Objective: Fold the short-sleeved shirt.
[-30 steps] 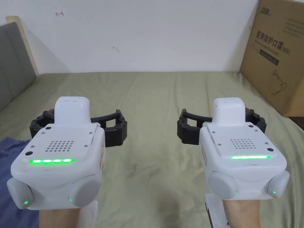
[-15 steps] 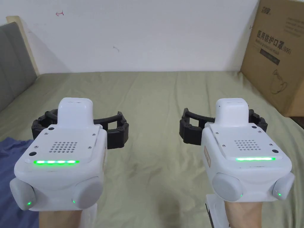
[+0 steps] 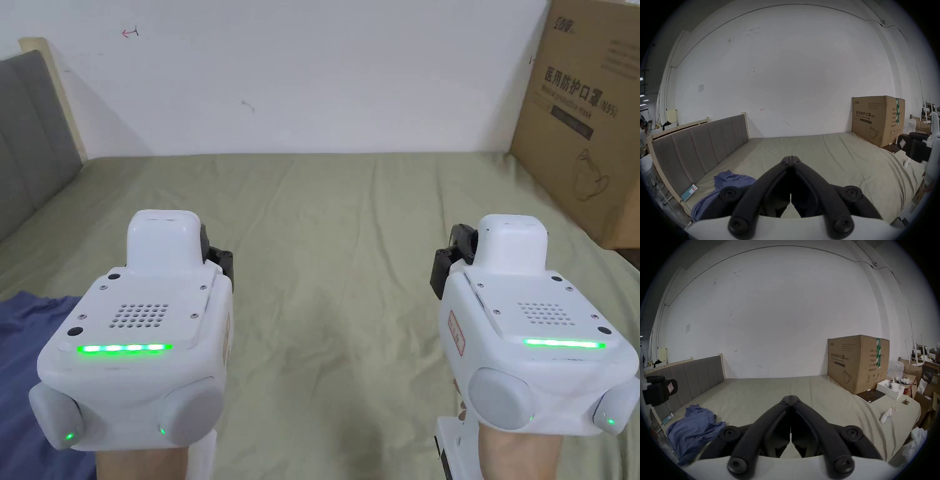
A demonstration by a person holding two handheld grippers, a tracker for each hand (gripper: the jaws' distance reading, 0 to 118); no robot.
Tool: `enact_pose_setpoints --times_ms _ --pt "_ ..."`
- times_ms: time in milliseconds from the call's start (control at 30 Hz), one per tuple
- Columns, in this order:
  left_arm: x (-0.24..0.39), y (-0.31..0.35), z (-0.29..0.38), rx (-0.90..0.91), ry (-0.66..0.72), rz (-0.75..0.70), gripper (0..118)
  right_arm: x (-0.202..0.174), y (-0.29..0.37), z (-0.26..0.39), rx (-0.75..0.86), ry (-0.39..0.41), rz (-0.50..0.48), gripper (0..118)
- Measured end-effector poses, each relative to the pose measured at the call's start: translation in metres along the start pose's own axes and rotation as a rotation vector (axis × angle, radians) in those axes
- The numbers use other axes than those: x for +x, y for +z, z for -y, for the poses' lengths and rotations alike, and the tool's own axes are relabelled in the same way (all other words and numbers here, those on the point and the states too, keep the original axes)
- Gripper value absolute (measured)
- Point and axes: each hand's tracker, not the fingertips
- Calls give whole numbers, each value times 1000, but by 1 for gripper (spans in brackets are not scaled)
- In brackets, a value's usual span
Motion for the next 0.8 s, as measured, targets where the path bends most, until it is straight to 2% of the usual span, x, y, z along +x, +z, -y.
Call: enact_pose_setpoints --times_ms 200,267,400,467,567,733,800 --pt "-3 1 0 -6 11 3 0 -1 -2 -1 -9 24 14 0" --pt "-7 1 -2 -12 20 -1 0 -3 -4 -3 -21 13 1 0" --pt "-24 6 -7 -10 -5 -39 0 -19 -10 -7 -21 49 -30 0" --pt "-39 11 -9 -10 3 -81 0 -30 -15 -9 -29 16 -93 0" --pt "-69 23 -11 -15 30 -168 0 -56 -24 -8 -36 34 -160 0" --pt "-120 50 -10 -45 1 -340 0 -116 -34 -6 -69 1 -343 0" --pt "-137 63 -10 -53 9 -398 0 -142 -33 -4 -75 27 -406 0"
